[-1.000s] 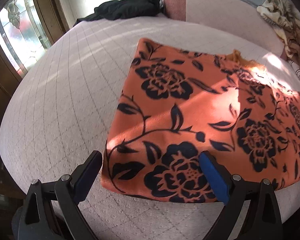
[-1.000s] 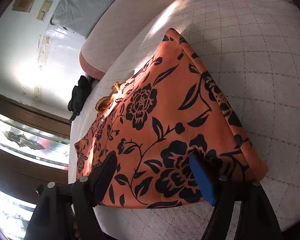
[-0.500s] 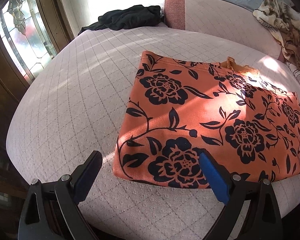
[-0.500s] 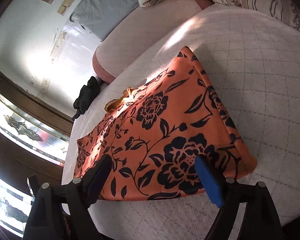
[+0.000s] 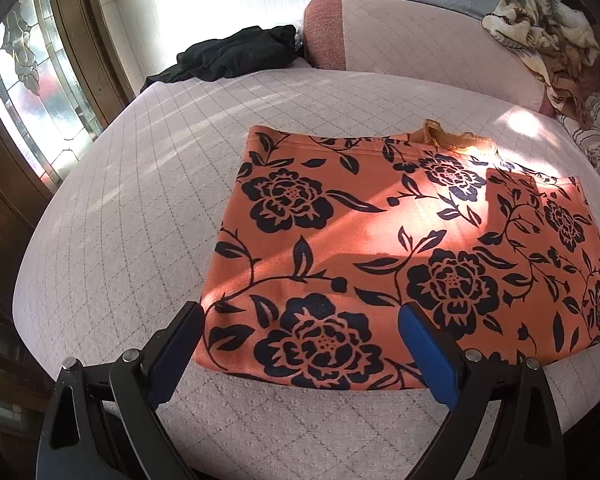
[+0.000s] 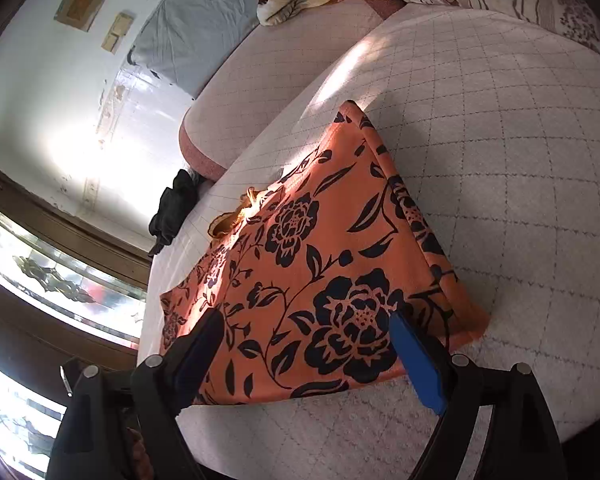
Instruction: Fold small clothes
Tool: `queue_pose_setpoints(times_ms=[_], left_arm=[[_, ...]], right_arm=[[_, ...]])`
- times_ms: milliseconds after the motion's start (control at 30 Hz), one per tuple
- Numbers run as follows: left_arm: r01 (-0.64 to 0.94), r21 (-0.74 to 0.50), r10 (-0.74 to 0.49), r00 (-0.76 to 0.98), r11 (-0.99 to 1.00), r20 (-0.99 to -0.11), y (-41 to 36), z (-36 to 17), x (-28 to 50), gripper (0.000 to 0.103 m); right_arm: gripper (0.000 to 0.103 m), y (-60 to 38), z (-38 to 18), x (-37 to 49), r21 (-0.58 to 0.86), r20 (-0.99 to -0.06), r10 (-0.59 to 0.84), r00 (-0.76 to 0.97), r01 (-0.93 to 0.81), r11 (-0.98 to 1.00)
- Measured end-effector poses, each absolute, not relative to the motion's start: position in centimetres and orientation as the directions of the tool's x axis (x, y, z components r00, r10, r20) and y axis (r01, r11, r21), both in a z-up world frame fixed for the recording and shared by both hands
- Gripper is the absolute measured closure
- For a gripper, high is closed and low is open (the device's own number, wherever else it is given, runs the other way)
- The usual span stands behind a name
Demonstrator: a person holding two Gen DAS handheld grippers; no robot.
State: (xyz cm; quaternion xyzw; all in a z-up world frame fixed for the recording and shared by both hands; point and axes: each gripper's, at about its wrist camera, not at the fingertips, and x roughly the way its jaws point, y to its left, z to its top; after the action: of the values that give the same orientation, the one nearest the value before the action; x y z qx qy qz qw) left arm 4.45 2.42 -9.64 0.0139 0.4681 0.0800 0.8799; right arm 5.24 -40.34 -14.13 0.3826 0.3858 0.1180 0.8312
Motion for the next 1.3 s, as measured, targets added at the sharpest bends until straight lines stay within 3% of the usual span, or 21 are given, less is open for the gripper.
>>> queue_pose_setpoints(times_ms=[333,567,633,700,733,967,1200,1233,1300], left_arm=[[-0.056,0.085,0.102,0.562,0.995,-0.821,-1.1,-10.2,5.7,0.005],[-0.037,0.078,0.085,0.560,0.996,-0.824,-3.2,-11.1,7.1,0.005],[-0.029,0.080,0.083,0.559,0.996,-0.825,-3.6,-11.3,7.3,0.005],[-0.028,0.077,0.079,0.567,0.997,-0.820,-3.9,-11.3,7.3,0.005],[-0.029,0.076,0.079,0.575,0.997,-0.814,-3.9,-11.2,7.3,0.005],[-0.014,0.086,0.080,0.533,0.996,-0.842,-4.3,-13.0,8.4,0.005],[-0.019,0.055,0.056,0.590,0.998,-0.805,-4.2,-11.3,8.3,0.005],[-0.019,0.067,0.067,0.559,0.998,-0.827,-4.3,-12.3,8.8,0.005],[-0.013,0.086,0.080,0.514,0.996,-0.854,-4.4,-14.0,9.5,0.005]], right_arm=[[0.016,-42.0,-17.3,3.3,0.796,-0.577,0.528,0.623,0.285,0.534],[0.015,-43.0,-17.6,5.6,0.818,-0.553,0.491,0.673,0.324,0.476],[0.017,-43.2,-17.6,6.0,0.821,-0.547,0.470,0.693,0.335,0.462],[0.035,-43.2,-17.2,6.3,0.815,-0.551,0.447,0.704,0.339,0.470],[0.038,-43.2,-17.0,6.5,0.814,-0.550,0.444,0.707,0.334,0.476],[0.036,-42.3,-17.4,7.1,0.776,-0.590,0.424,0.687,0.337,0.533],[0.031,-41.5,-16.2,7.7,0.761,-0.582,0.411,0.702,0.292,0.579],[0.032,-41.2,-16.4,7.9,0.747,-0.596,0.405,0.693,0.295,0.595],[0.046,-40.9,-16.8,8.1,0.720,-0.626,0.390,0.675,0.310,0.621]])
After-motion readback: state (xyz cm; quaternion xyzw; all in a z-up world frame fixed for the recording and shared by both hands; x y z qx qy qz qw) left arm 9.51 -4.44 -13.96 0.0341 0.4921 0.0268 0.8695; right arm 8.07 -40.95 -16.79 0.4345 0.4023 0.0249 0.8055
